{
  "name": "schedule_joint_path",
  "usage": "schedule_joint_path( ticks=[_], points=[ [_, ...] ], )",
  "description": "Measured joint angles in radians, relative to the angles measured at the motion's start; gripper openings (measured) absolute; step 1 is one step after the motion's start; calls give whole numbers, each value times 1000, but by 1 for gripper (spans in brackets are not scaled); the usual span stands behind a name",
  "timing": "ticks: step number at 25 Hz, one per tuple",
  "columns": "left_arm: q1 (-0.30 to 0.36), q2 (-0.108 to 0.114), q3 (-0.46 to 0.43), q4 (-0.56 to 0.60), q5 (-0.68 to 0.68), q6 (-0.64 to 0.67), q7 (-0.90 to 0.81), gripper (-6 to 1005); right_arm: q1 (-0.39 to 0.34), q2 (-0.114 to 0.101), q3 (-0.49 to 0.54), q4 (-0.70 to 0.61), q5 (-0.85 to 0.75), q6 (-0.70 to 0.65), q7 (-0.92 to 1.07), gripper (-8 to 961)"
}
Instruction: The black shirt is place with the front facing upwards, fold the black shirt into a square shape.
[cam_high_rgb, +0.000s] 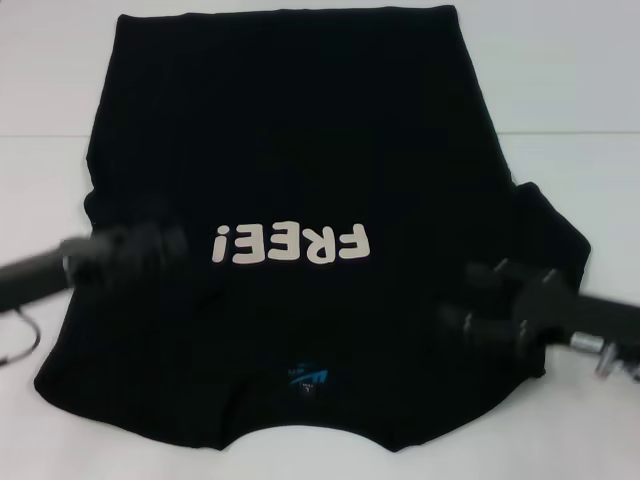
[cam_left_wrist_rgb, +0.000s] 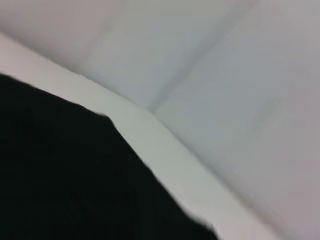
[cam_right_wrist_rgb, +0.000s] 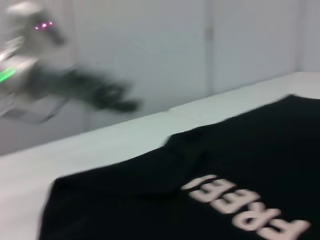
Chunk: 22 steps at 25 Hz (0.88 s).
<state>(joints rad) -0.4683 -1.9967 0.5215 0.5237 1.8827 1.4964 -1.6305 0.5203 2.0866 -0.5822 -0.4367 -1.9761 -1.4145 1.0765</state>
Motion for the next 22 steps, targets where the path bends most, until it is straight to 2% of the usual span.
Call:
schedule_joint_path(
  ticks=[1,2,3,6,11,13,15,17,19,22],
  points=[
    [16,-7,9,28,30,32,67,667,0,-2,14,-27,-1,5,67,805],
    [36,-17,15,64,68,78,156,667,-4,-8,24,-104,-8,15,242,805],
    [47,-25,18,84,89,107,208,674,-4,-8,24,-104,-8,15,242,805],
    [85,-45,20,133,125,199,387,697,-5,-32,16,-252,-76,21,581,805],
    [104,-51,16,156,135,263,441,721,40,-99,16,-479,-345,-33,1105,805],
    [104,-51,14,156,135,273,441,727,65,-115,22,-551,-456,-74,1259,805],
    [105,-51,12,156,135,275,442,732,100,-120,25,-611,-578,-116,1394,805],
    [104,-51,11,156,133,275,443,738,134,-114,25,-637,-673,-137,1462,804],
    [103,-51,6,156,129,273,443,744,165,-107,22,-621,-737,-125,1480,803],
    [102,-51,-22,155,127,273,443,744,197,-104,9,-524,-773,-65,1488,802]
  ],
)
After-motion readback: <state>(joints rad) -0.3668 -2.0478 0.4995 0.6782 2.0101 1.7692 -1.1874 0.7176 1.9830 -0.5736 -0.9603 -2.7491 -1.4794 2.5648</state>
